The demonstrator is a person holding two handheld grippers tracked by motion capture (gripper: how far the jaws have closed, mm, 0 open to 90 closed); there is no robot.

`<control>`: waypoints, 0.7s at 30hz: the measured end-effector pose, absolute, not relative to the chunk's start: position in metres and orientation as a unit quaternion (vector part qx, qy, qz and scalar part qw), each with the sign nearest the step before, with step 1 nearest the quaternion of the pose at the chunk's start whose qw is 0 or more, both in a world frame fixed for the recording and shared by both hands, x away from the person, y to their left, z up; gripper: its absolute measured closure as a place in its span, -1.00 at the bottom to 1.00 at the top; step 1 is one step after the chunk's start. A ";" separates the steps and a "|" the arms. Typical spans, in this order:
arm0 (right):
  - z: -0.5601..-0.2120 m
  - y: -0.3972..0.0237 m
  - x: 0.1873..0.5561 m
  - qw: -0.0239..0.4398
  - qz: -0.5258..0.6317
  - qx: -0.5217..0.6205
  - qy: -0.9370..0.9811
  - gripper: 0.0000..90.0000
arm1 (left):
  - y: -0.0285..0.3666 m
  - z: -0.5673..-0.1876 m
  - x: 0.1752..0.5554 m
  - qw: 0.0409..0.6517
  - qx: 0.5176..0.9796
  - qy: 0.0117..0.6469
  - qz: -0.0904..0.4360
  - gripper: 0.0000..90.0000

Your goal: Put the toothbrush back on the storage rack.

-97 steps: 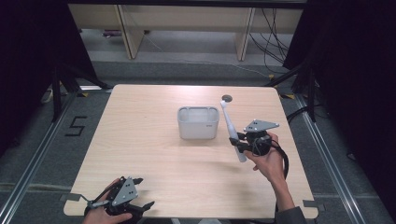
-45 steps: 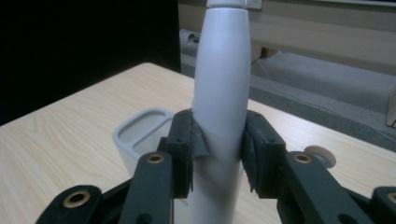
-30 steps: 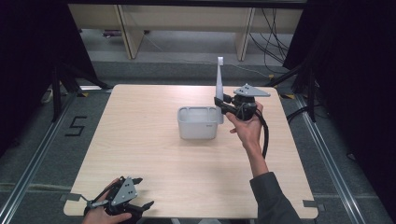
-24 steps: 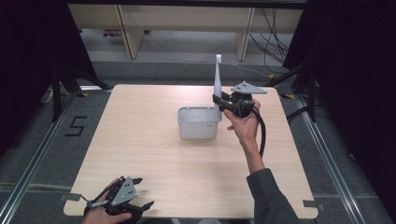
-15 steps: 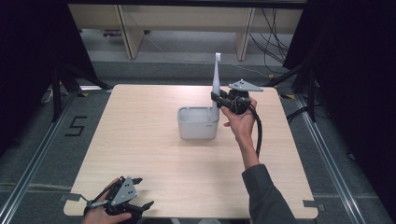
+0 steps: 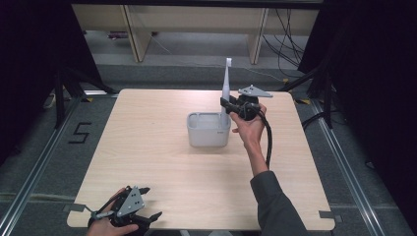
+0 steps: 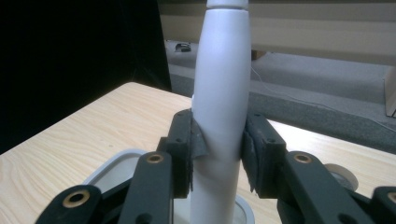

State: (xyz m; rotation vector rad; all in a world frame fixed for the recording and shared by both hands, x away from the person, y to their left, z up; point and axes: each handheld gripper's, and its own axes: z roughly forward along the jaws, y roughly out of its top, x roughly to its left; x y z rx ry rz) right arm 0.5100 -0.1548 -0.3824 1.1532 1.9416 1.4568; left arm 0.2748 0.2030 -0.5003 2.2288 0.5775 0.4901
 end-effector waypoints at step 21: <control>-0.407 -0.154 0.510 0.237 0.497 0.417 0.723 0.47 | 0.203 -0.501 0.275 0.385 0.876 0.226 0.184 -0.67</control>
